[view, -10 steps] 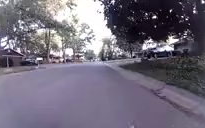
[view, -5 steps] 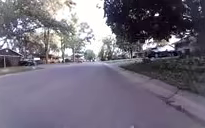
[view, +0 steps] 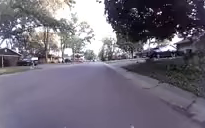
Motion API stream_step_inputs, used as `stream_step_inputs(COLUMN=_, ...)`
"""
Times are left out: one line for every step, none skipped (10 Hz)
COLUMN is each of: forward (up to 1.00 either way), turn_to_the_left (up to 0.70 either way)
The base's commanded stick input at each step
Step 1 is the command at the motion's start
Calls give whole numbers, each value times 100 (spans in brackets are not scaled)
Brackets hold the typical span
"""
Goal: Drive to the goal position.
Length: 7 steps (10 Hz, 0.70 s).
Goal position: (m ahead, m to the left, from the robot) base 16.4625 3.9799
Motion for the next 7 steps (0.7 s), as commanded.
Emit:
stream_step_inputs(forward=100, turn_to_the_left=0)
stream_step_inputs(forward=100, turn_to_the_left=0)
stream_step_inputs(forward=100, turn_to_the_left=0)
stream_step_inputs(forward=100, turn_to_the_left=0)
stream_step_inputs(forward=100, turn_to_the_left=0)
stream_step_inputs(forward=100, turn_to_the_left=0)
stream_step_inputs(forward=100, turn_to_the_left=0)
